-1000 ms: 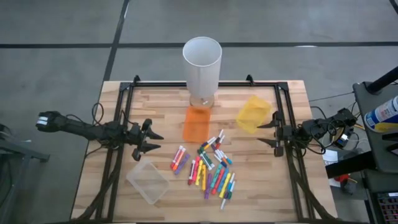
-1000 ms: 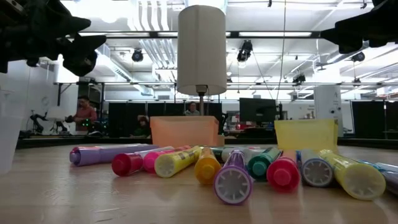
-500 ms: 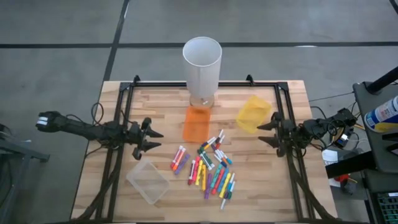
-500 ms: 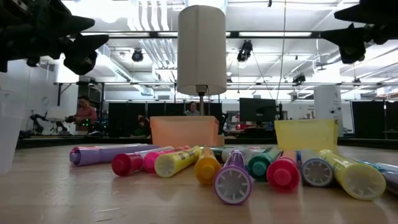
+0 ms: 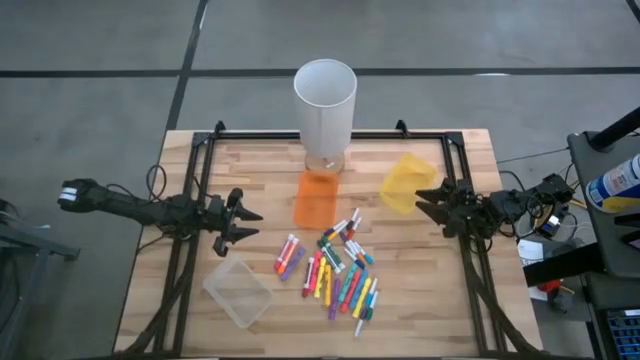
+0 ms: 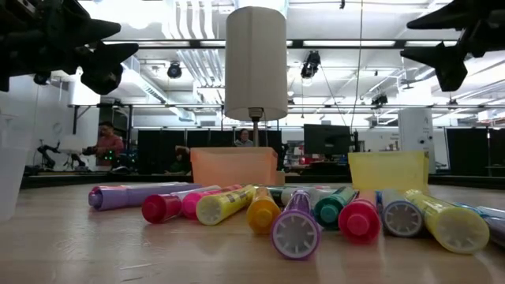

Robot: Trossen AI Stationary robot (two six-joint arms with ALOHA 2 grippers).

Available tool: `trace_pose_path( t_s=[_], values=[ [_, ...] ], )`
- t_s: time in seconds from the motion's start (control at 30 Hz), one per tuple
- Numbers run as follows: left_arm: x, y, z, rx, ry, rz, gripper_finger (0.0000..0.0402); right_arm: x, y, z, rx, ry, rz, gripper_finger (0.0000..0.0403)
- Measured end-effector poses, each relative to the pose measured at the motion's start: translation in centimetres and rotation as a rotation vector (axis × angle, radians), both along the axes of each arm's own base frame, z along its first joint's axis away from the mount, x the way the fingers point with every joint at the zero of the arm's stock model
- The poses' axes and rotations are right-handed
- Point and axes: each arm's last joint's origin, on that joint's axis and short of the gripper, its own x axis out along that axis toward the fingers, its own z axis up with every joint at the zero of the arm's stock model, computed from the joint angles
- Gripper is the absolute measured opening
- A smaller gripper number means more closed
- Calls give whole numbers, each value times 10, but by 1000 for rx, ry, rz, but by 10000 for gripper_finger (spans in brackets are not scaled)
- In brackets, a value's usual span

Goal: Pick & Place Markers
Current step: Put the top small light blue marker pen into the yellow bin

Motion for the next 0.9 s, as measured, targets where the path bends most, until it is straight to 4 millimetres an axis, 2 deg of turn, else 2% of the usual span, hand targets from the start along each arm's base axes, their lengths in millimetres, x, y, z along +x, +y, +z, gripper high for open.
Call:
trace_pose_path(
  t_s=[0.23, 0.4, 0.5, 0.7, 0.9],
  values=[
    [0, 0, 0, 0, 0, 0, 174, 6, 6, -2, -105, 38, 116, 226],
    [0, 0, 0, -1, 1, 0, 174, 22, 11, -11, -211, 195, 127, 226],
    [0, 0, 0, -1, 1, 0, 174, 35, 16, -10, -234, 278, 157, 226],
    [0, 0, 0, -2, 1, -1, 174, 71, 33, -4, -105, 468, 242, 226],
    [0, 0, 0, -1, 2, 0, 174, 116, 50, -9, -4, 761, 163, 226]
  ],
)
